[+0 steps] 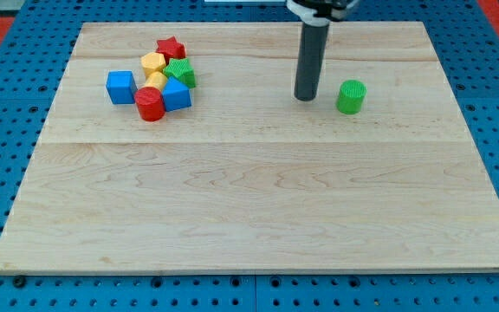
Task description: Push the green circle to the bottom right of the board
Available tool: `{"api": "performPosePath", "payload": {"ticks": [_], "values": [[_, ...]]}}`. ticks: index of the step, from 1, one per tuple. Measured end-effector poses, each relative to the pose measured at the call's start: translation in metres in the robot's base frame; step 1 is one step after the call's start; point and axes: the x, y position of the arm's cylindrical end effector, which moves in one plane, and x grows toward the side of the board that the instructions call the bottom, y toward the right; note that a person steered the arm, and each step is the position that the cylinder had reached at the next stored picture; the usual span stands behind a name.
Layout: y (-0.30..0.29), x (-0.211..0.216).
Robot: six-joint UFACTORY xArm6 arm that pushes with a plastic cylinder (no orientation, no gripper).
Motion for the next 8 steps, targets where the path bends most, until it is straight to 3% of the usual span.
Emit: {"api": "performPosePath", "payload": {"ticks": [1,3,6,7,8], "values": [[0.065,-0.007],[0.121,0.048],[0.112,0.145],[0.084,0.129],[0.082,0.141]]}}
